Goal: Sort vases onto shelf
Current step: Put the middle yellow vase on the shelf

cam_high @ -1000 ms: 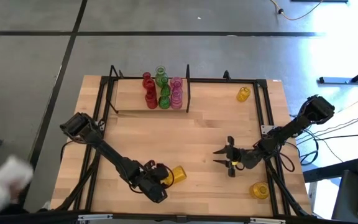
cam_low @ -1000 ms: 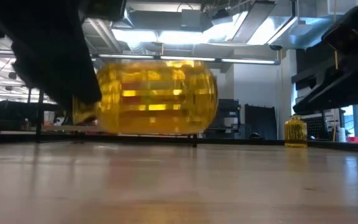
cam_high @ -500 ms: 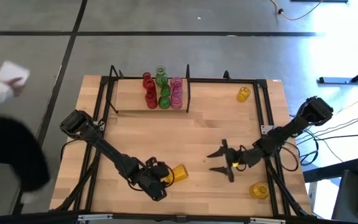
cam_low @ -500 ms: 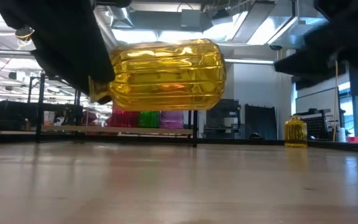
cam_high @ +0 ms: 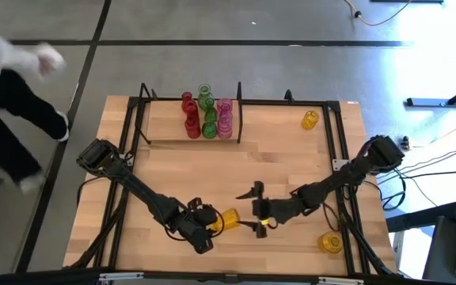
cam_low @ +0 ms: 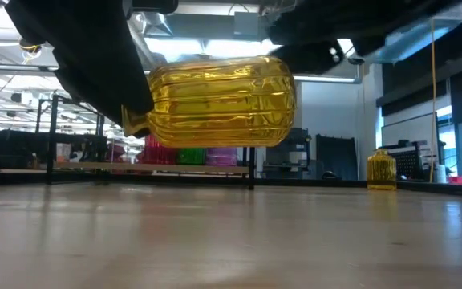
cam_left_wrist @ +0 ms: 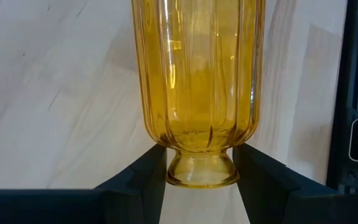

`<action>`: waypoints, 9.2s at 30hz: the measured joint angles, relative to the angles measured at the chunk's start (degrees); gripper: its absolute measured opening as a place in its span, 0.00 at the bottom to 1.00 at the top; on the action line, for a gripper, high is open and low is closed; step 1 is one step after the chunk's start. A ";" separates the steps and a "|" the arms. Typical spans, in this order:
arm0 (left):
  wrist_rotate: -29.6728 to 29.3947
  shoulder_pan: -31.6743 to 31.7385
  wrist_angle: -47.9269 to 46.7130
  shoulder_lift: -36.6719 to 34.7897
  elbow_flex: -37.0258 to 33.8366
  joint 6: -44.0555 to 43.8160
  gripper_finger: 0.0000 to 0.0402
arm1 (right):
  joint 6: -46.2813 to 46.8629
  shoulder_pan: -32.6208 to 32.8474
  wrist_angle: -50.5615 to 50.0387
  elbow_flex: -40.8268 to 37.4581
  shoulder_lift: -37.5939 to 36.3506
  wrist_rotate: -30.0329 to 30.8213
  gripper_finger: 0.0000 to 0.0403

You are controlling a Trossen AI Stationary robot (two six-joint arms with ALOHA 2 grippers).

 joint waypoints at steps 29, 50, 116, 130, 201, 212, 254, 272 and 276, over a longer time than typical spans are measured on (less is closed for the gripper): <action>-0.25 0.20 0.67 -1.25 0.07 2.72 0.40 | -3.35 -1.82 -7.03 9.91 9.33 -10.09 0.69; -2.34 -1.99 -6.25 -8.73 0.09 1.31 0.58 | -3.28 -1.74 -11.34 9.71 8.99 -6.37 0.67; -27.21 -2.16 82.75 -11.21 -28.06 50.80 0.57 | -16.31 -1.82 25.92 -2.49 -2.13 3.04 0.68; -27.03 -0.77 73.37 -11.31 -28.01 43.30 0.57 | -11.16 -3.68 24.18 -2.53 4.53 1.22 0.68; -18.40 4.98 47.98 -9.18 -28.04 21.24 0.57 | -6.57 -6.20 29.84 -2.42 21.50 1.77 0.90; -15.19 5.94 49.30 -9.62 -25.49 26.73 0.57 | -7.41 -6.13 25.23 -2.42 16.71 3.05 0.90; -10.96 9.97 59.43 -2.61 -25.59 32.35 0.37 | -4.87 -5.09 23.25 -2.57 15.42 3.44 0.90; -20.63 1.27 25.52 -27.40 -25.57 19.69 0.37 | -5.92 4.86 -8.69 -2.49 -4.32 11.72 0.90; -21.29 0.38 16.87 -33.24 -25.43 14.77 0.37 | -0.51 5.30 -12.58 -3.34 -4.31 11.11 0.90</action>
